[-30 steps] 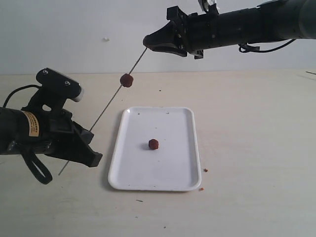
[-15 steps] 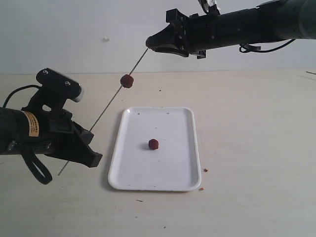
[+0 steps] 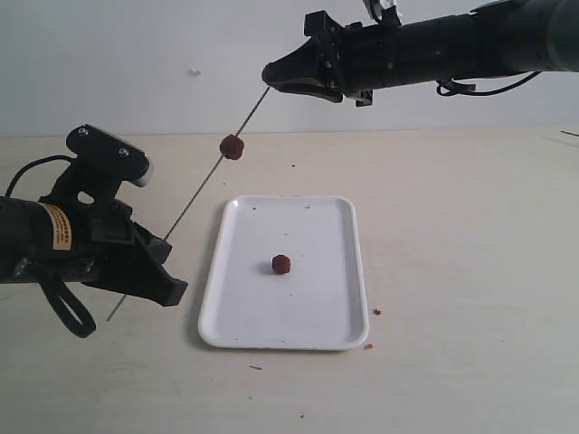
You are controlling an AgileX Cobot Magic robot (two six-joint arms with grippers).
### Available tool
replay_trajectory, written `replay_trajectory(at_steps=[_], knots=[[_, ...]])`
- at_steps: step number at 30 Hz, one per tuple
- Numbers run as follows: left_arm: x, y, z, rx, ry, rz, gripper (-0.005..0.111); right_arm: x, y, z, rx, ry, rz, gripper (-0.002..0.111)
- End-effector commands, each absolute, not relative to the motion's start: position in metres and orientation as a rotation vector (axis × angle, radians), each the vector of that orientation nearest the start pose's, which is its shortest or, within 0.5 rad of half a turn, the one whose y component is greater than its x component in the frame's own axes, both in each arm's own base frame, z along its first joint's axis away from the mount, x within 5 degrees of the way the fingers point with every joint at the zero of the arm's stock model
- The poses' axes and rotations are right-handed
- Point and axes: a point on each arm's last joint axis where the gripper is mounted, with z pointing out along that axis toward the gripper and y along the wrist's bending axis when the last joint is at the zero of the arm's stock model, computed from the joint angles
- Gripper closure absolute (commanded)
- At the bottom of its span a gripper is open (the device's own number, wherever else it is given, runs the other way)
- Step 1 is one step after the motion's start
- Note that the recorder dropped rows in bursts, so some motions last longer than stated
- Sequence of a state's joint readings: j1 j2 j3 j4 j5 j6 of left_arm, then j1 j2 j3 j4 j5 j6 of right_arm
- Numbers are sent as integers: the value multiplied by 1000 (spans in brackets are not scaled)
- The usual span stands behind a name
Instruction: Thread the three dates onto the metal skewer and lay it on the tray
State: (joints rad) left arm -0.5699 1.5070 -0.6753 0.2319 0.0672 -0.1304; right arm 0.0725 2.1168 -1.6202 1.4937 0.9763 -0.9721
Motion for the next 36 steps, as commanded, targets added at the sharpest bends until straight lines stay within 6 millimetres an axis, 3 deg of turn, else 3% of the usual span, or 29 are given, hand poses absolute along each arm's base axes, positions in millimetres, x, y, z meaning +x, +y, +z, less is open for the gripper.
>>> replay_trajectory(at_steps=[1, 18, 26, 36], knots=[[239, -151, 190, 757, 2249, -219, 107, 454, 111, 247, -249, 2061, 1351, 85], [239, -151, 190, 755, 2243, -222, 107, 451, 111, 242, -313, 2102, 1316, 85], [241, -154, 194, 744, 2191, -249, 107, 445, 127, 239, -401, 2132, 1318, 85], [244, -157, 199, 712, 2134, -291, 107, 442, 128, 240, -428, 2132, 1349, 85]])
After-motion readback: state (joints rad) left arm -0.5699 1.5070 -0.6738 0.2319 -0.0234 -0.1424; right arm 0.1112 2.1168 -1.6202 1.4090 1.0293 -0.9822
